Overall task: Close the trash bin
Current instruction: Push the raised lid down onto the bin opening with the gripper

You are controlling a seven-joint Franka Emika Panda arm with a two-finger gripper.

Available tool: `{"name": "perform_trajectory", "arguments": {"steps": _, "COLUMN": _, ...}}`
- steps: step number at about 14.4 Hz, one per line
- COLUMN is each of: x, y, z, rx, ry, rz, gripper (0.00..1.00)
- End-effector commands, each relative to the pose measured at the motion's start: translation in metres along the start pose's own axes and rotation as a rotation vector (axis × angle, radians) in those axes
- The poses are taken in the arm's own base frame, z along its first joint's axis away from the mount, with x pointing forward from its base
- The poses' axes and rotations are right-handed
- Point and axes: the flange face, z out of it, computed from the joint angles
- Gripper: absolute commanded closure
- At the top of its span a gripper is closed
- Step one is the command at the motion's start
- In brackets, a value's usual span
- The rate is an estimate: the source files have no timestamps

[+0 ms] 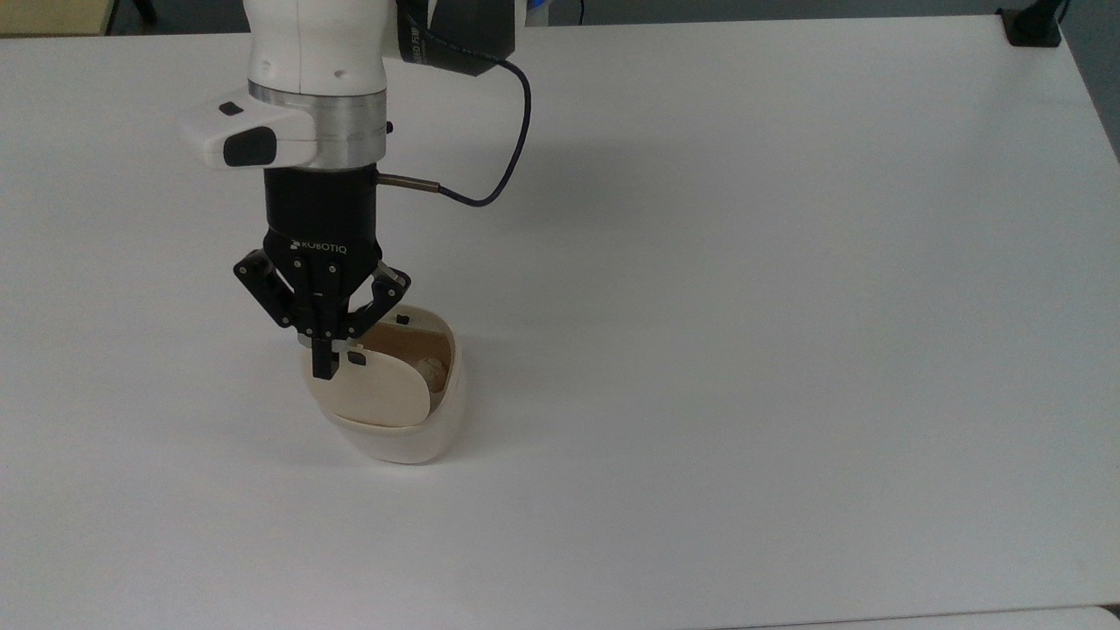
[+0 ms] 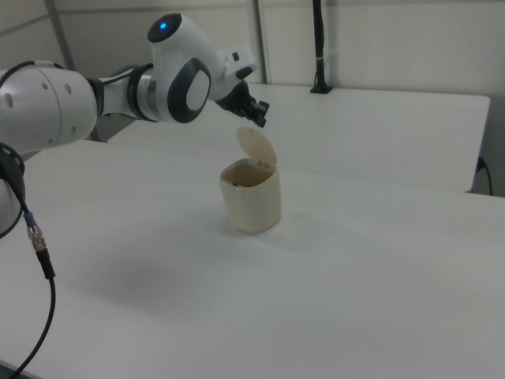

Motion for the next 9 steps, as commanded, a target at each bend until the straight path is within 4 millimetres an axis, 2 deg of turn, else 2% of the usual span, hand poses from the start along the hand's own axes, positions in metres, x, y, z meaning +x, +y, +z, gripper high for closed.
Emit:
{"name": "perform_trajectory", "arguments": {"steps": 1, "x": -0.019, "y": -0.007, "z": 0.011, "rx": -0.009, "ry": -0.140, "rz": 0.006, "gripper": 1.00}}
{"name": "perform_trajectory", "arguments": {"steps": 5, "x": -0.046, "y": -0.012, "z": 0.020, "rx": -0.026, "ry": -0.353, "rz": -0.038, "gripper": 1.00}}
{"name": "perform_trajectory", "arguments": {"steps": 9, "x": -0.064, "y": -0.015, "z": 0.033, "rx": -0.023, "ry": -0.428, "rz": -0.074, "gripper": 1.00}}
